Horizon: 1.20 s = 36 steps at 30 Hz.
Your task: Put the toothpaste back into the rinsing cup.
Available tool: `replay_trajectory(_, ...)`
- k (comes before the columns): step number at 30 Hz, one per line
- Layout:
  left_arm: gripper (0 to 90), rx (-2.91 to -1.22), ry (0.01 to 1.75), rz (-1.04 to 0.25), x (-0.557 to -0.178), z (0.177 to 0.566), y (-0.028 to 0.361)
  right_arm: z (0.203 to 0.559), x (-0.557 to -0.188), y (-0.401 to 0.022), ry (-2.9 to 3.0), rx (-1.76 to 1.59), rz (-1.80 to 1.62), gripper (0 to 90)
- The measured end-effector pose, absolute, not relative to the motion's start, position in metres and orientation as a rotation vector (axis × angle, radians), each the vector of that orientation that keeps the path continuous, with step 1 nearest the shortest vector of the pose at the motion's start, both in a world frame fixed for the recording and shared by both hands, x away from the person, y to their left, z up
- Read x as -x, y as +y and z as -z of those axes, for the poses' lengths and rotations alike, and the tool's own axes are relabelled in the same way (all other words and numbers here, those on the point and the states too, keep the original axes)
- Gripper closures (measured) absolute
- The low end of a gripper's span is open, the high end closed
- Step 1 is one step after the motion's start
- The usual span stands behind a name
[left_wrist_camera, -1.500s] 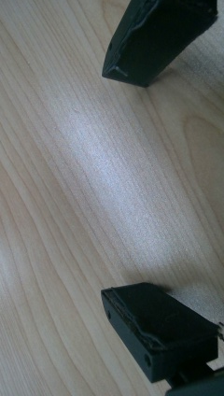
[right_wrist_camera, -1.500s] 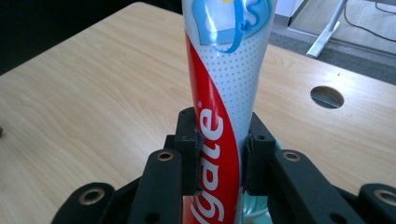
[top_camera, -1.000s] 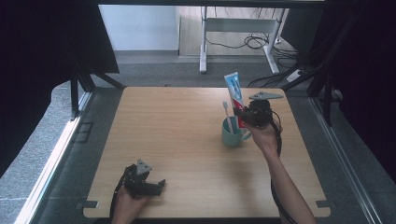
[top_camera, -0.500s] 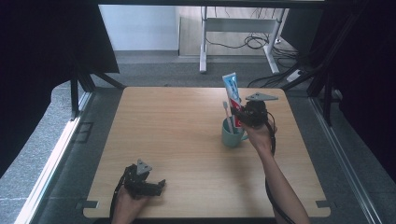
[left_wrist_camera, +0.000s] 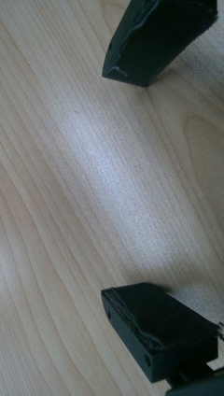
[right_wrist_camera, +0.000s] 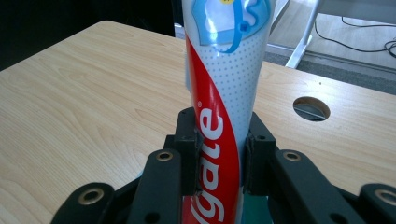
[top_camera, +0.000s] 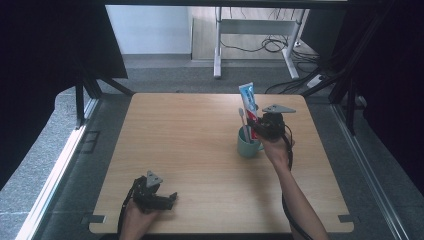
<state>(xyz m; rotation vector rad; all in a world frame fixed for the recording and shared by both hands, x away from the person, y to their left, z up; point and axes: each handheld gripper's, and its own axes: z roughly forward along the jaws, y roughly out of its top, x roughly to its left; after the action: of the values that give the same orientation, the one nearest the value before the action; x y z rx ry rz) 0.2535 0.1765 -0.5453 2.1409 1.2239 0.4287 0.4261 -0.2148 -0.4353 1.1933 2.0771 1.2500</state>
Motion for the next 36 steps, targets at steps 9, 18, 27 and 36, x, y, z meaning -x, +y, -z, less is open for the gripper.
replay_trajectory(9, 0.0, -2.141, 1.224, -0.429, -0.253, 0.545, 0.176, 0.448, -0.426, -0.216, 2.079, -1.215, -1.247, 71.3)
replay_trajectory(18, 0.0, -2.141, 1.224, -0.429, -0.253, 0.545, 0.176, 0.46, -0.425, -0.218, 2.078, -1.235, -1.249, 71.1)
replay_trajectory(27, 0.0, -2.141, 1.224, -0.429, -0.253, 0.545, 0.176, 0.463, -0.422, -0.218, 2.077, -1.224, -1.259, 70.7)
replay_trajectory(36, 0.0, -2.136, 1.227, -0.429, -0.253, 0.545, 0.176, 0.466, -0.419, -0.217, 2.084, -1.21, -1.258, 70.0)
